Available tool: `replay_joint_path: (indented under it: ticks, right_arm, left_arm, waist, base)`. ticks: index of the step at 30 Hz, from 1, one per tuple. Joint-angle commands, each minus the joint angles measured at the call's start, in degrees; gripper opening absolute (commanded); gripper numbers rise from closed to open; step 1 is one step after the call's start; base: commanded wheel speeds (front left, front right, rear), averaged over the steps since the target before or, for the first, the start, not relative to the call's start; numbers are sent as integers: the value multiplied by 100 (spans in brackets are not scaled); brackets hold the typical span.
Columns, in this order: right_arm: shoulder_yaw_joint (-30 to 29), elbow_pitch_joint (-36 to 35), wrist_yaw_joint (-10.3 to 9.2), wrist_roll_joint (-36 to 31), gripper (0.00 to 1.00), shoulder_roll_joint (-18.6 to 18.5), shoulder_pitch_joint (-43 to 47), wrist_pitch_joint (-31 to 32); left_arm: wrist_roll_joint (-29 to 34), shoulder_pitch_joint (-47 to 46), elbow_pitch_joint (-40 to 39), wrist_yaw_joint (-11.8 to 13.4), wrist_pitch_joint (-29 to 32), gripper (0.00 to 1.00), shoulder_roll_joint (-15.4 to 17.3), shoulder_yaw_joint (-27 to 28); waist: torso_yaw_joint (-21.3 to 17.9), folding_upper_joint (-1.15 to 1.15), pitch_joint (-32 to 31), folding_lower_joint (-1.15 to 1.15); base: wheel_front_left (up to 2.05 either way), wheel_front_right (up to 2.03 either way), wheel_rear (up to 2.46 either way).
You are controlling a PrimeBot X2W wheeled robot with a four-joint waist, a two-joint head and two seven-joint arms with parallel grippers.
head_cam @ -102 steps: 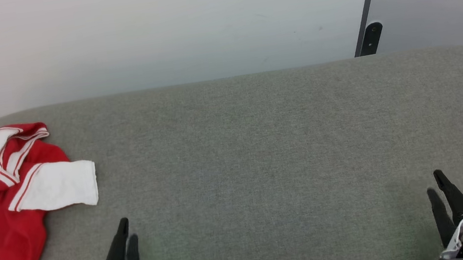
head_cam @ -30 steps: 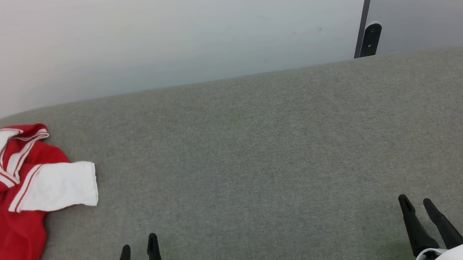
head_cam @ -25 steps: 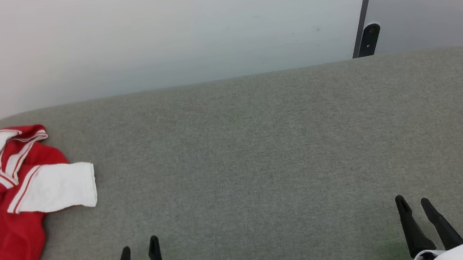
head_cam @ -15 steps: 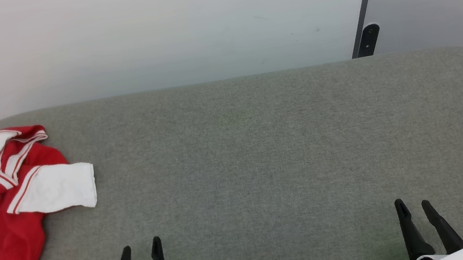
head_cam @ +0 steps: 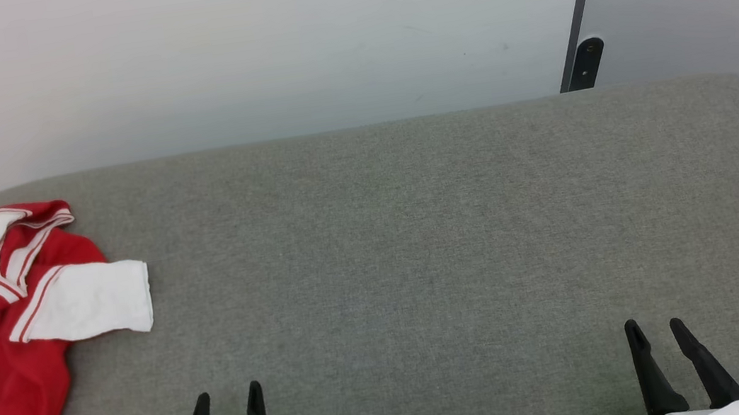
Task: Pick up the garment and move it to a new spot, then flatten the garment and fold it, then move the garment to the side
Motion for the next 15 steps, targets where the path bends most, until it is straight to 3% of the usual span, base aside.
replay_joint_path:
  ticks: [1, 15]
  right_arm:
    - [28, -42, 2, -87, 100, -1, 47, -52]
    - [24, -41, 2, -536, 100, 40, 112, -222]
  left_arm:
    - [110, 33, -43, 10, -35, 100, 29, -5]
    - [623, 151, -7, -5, -189, 100, 32, -45]
  waist:
    - [-3, 0, 1, 0]
    - [-19, 0, -3, 0]
  base:
    - [0, 0, 0]
    - [0, 0, 0]
